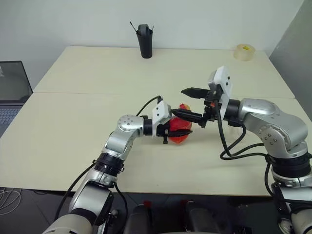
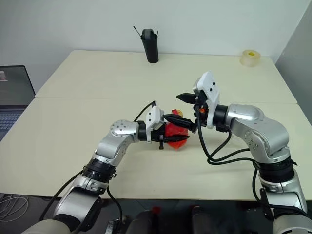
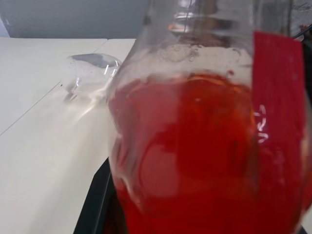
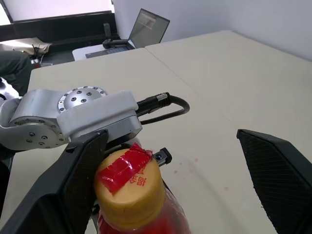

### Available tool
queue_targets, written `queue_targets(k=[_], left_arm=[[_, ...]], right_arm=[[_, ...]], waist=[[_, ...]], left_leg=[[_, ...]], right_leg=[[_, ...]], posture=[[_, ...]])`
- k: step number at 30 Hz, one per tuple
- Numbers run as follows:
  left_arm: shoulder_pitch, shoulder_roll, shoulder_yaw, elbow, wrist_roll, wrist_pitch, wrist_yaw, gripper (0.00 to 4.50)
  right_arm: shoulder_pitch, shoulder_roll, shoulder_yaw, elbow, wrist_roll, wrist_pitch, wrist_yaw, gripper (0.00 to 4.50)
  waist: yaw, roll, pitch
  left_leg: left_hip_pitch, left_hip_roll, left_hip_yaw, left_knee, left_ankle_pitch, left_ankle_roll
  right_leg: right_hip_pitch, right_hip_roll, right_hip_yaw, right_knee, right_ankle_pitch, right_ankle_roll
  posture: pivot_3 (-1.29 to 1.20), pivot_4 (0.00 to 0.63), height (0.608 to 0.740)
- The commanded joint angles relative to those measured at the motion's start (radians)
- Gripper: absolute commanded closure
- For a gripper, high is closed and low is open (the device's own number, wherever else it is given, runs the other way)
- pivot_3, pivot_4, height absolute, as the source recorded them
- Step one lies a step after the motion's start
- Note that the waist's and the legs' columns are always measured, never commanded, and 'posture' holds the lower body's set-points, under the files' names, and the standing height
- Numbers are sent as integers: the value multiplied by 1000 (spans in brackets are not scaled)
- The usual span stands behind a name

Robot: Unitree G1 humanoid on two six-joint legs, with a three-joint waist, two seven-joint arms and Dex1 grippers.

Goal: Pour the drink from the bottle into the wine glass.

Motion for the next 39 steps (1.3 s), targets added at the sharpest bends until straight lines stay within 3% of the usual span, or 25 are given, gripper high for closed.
queue_targets(k=[1, 7, 14, 23, 29, 34, 39], left_arm=[[-16, -3, 22, -70, -21, -22, -4, 2944], [-11, 1, 22, -74, -22, -22, -4, 2945], [-24, 0, 26, -63, -20, -23, -7, 2945], [-17, 22, 81, -3, -20, -28, 39, 2945], [-51, 57, 276, 211, 0, -51, 314, 2945], [-67, 89, 380, 330, 41, -106, 541, 2945], [-11, 104, 437, 328, 75, -122, 716, 2945]], right_arm=[[68, -91, -137, -42, 28, 16, 23, 0], [158, -156, -201, -124, 97, 50, 49, 0], [134, -118, -160, -143, 110, 57, 11, 0], [143, -117, -198, -185, 157, 98, -39, 0], [193, -101, -174, -274, 246, 173, -83, 0], [135, 31, -38, -274, 212, 185, -192, 0], [82, 170, 124, -220, 111, 154, -258, 0]], waist=[[1, 0, 0], [-2, 0, 0], [-3, 0, 0], [0, 0, 0], [-5, 0, 0], [-3, 0, 0], [-1, -1, -1]], left_leg=[[0, 0, 0, 0, 0, 0], [0, -1, 0, 0, 0, 0], [1, -1, 1, 0, 0, 0], [0, -1, 0, 0, 0, 0], [1, 0, 0, 0, 0, 0], [1, 1, 0, 0, 0, 0], [0, 1, -1, 0, 0, 0]], right_leg=[[0, 0, 0, 0, 0, 0], [0, -1, 0, 0, 0, 0], [0, 3, 1, 1, 0, 0], [0, 1, 1, 0, 0, 0], [0, 2, 1, 0, 0, 0], [0, 2, 0, 1, 0, 0], [0, -3, -1, 0, 0, 0]], posture=[[0, 150, 740], [0, 150, 740], [0, 150, 740], [0, 150, 740], [0, 150, 740], [0, 150, 740], [0, 150, 740]])
